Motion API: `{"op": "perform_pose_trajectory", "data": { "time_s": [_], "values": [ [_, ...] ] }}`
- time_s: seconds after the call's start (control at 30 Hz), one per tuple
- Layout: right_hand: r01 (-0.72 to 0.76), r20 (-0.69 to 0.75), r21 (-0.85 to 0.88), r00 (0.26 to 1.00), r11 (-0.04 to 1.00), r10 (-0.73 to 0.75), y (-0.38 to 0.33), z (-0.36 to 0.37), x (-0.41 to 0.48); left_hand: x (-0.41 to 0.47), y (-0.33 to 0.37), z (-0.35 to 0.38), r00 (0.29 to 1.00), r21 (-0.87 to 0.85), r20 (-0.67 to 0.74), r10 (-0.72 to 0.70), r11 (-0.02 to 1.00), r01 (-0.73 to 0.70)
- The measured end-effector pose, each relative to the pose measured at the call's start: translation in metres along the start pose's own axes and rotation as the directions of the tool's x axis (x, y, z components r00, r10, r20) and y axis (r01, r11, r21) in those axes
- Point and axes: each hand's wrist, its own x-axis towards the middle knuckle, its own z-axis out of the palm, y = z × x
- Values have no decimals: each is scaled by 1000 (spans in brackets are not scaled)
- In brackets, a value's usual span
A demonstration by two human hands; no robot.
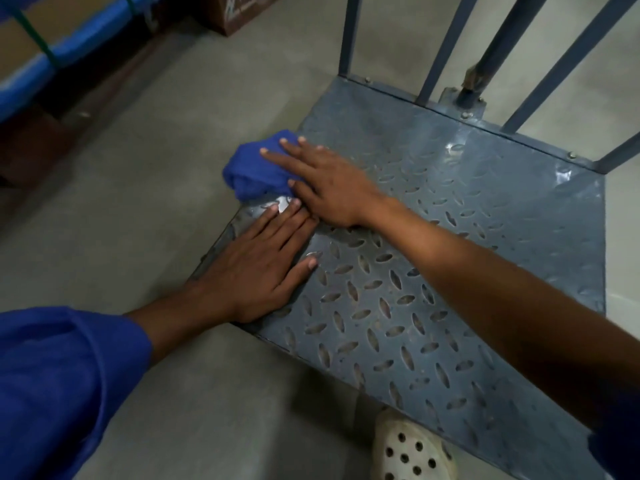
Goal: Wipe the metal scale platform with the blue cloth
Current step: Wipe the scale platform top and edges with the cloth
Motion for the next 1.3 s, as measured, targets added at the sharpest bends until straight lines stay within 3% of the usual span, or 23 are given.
{"op": "perform_pose_trajectory", "data": {
  "time_s": [0.07,0.2,0.27,0.37,0.4,0.47,0.53,0.57,0.63,0.73,0.77,0.83,0.93,1.0,1.1,1.17,1.3],
  "values": [
    [-74,-8,34,997,997,74,19,-9,10,0,0,0,1000,9,3,6,1000,-6],
    [-396,-106,35,912,918,397,45,-21,15,-2,0,-2,1000,-9,17,13,1000,-12],
    [-293,-105,2,951,956,292,20,-10,8,-6,0,-2,999,-2,24,22,1000,-22],
    [44,2,8,999,999,-44,-3,2,-3,-16,1,-1,997,-4,53,47,999,-47],
    [57,22,29,998,998,-57,2,-2,-1,-19,1,-1,997,-3,57,56,998,-56],
    [-103,1,75,995,992,104,18,-15,2,-23,1,-3,996,2,59,72,997,-72],
    [-310,-87,82,945,947,316,31,-19,-1,-24,1,-3,995,-8,68,70,998,-70],
    [-344,-123,70,928,936,350,26,-17,-5,-25,1,-4,995,-16,73,70,997,-69],
    [-235,-126,24,963,972,237,2,-6,-18,-30,0,-5,995,-18,70,77,997,-76],
    [15,-19,-1,1000,1000,-15,-17,5,-40,-41,-2,-6,992,-38,59,116,993,-114],
    [2,-26,0,1000,1000,-2,-11,3,-40,-45,-3,-7,989,-45,62,131,991,-129],
    [-216,-102,18,971,976,217,9,-3,-32,-49,-4,-9,986,-48,76,151,988,-148],
    [-515,-163,43,842,856,514,33,-16,-19,-50,-3,-11,985,-38,74,157,987,-154],
    [-512,-164,33,844,858,510,19,-15,-14,-49,-2,-11,985,-24,74,154,988,-153],
    [-296,-106,23,949,955,296,-32,1,-16,-50,-2,-10,987,-10,72,143,990,-143],
    [-212,-75,11,974,977,212,-54,12,-23,-49,-2,-10,988,-19,72,136,991,-135],
    [-383,-156,63,908,922,388,-37,8,-58,-49,-5,-10,986,-35,52,161,987,-159]
  ]
}}
